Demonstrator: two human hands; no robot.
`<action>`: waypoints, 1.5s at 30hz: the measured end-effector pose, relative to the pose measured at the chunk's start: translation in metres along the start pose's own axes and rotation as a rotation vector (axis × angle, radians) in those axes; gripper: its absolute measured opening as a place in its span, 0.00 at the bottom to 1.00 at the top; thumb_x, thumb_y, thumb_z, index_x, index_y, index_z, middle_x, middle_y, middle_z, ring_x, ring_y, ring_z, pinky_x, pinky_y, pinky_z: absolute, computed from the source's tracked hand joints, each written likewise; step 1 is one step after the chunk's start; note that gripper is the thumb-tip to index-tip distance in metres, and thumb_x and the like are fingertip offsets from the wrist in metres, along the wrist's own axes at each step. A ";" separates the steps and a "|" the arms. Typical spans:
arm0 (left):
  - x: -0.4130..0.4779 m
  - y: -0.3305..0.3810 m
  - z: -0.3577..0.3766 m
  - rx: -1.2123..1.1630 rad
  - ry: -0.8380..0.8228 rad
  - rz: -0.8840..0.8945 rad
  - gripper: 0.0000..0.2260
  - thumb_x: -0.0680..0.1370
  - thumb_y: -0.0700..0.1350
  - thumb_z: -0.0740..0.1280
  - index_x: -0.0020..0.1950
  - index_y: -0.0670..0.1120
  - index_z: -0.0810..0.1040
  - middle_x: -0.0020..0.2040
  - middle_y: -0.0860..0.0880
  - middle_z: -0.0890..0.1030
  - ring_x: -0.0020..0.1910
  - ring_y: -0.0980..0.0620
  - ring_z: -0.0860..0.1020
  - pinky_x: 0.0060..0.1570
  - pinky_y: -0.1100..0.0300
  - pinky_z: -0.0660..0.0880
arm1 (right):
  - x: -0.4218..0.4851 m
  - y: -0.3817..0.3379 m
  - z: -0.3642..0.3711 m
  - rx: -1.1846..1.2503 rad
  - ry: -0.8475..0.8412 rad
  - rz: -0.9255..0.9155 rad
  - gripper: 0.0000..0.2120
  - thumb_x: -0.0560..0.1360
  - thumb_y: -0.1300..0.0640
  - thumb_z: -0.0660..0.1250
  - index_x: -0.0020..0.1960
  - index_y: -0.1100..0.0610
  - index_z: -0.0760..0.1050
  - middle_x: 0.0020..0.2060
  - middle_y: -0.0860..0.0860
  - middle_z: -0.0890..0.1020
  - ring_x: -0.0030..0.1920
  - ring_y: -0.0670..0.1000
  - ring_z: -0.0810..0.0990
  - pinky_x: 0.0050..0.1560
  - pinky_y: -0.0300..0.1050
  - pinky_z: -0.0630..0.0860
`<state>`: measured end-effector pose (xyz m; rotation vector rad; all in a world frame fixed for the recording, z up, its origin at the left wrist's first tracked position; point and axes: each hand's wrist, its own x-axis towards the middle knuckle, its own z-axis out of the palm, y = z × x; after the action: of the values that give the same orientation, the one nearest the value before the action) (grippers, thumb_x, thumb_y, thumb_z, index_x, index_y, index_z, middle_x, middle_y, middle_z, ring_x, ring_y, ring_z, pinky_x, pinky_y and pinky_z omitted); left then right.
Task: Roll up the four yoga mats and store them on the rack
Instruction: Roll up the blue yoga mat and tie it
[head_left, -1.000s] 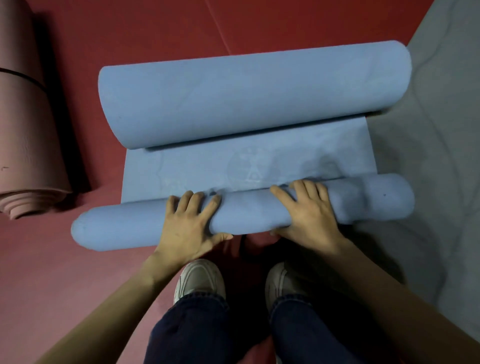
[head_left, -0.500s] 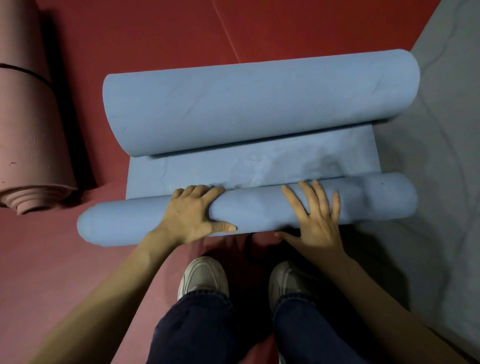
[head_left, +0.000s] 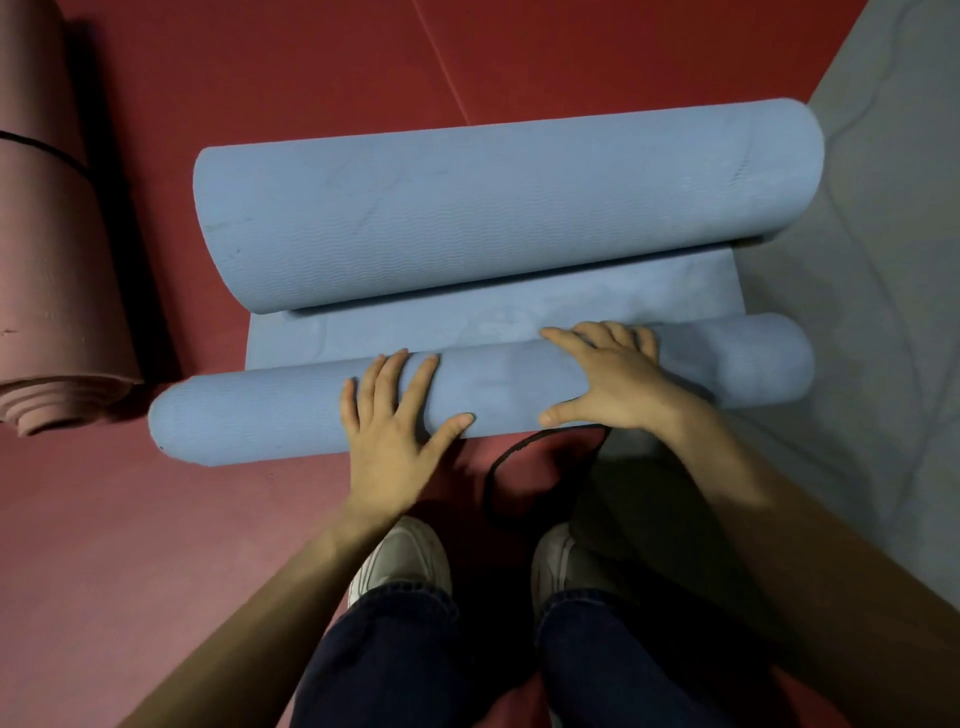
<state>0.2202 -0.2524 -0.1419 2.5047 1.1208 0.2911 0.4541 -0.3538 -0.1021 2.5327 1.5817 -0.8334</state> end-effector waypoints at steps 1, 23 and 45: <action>0.004 -0.001 0.000 -0.002 -0.005 -0.003 0.31 0.73 0.67 0.57 0.71 0.51 0.71 0.70 0.45 0.69 0.72 0.46 0.61 0.72 0.51 0.43 | -0.003 0.001 0.004 -0.018 0.043 -0.022 0.44 0.66 0.31 0.66 0.75 0.39 0.50 0.74 0.48 0.57 0.74 0.51 0.50 0.71 0.55 0.41; 0.090 -0.024 -0.018 0.239 -0.139 0.372 0.48 0.63 0.79 0.54 0.68 0.44 0.73 0.62 0.44 0.77 0.58 0.43 0.75 0.60 0.48 0.68 | 0.039 0.000 -0.010 -0.159 0.166 -0.050 0.54 0.57 0.29 0.71 0.76 0.43 0.52 0.71 0.50 0.61 0.71 0.53 0.57 0.70 0.56 0.45; 0.027 -0.028 -0.042 0.098 -0.373 0.276 0.43 0.57 0.77 0.63 0.67 0.56 0.74 0.60 0.54 0.80 0.60 0.51 0.77 0.60 0.53 0.68 | -0.031 -0.030 0.008 -0.163 0.010 -0.079 0.48 0.58 0.28 0.69 0.73 0.42 0.58 0.65 0.48 0.70 0.64 0.54 0.67 0.67 0.48 0.58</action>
<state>0.2046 -0.2043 -0.1147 2.6513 0.6588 -0.1601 0.4146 -0.3677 -0.0874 2.3804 1.6872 -0.6688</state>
